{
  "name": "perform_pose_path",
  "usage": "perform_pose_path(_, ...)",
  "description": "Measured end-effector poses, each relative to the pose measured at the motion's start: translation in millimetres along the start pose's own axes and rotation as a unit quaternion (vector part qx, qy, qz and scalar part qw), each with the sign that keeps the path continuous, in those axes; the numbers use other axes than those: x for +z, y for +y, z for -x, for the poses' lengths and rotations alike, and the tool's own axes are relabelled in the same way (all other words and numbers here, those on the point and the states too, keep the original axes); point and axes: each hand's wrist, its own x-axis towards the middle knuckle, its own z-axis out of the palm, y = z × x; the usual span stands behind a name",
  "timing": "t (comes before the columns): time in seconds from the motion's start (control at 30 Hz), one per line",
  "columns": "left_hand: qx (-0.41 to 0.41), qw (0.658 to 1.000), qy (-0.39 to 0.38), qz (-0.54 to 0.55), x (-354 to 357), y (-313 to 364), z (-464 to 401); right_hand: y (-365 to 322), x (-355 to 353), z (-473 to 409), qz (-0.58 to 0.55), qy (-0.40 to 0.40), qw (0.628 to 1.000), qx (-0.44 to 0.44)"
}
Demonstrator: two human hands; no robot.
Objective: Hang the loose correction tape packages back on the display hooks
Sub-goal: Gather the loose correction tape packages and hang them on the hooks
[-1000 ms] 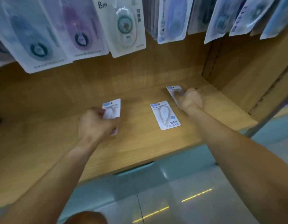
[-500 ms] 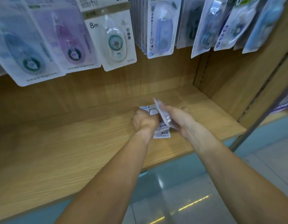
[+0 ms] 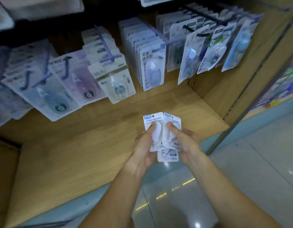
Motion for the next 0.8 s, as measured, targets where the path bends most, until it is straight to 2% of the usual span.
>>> perform_pose_path(0.1,-0.031,0.999,-0.005,-0.028,29,19,93,-33,-17,87,-0.05,0.039,0.998,0.005)
perform_pose_path(0.17,-0.043,0.996,-0.042,-0.059,57,43,160,-67,-24,150,-0.066,0.068,0.996,-0.004)
perform_pose_path(0.3,-0.037,0.985,-0.099,-0.14,120,120,288,-160,-21,279,-0.078,0.072,0.992,-0.071)
perform_pose_path(0.37,-0.027,0.979,-0.121,-0.164,147,173,351,-218,-7,343,-0.076,0.048,0.989,-0.114)
perform_pose_path(0.47,0.035,0.974,-0.134,-0.181,174,262,447,-297,31,433,-0.046,-0.035,0.984,-0.169)
perform_pose_path(0.53,0.121,0.973,-0.104,-0.166,169,327,514,-343,76,490,-0.023,-0.106,0.974,-0.199)
perform_pose_path(0.6,0.187,0.967,-0.074,-0.159,162,363,560,-368,111,527,-0.006,-0.159,0.961,-0.228)
perform_pose_path(0.73,0.31,0.944,0.055,-0.097,112,432,664,-397,212,607,0.036,-0.325,0.913,-0.244)
perform_pose_path(0.8,0.342,0.932,0.106,-0.057,83,450,713,-394,258,640,0.057,-0.4,0.884,-0.234)
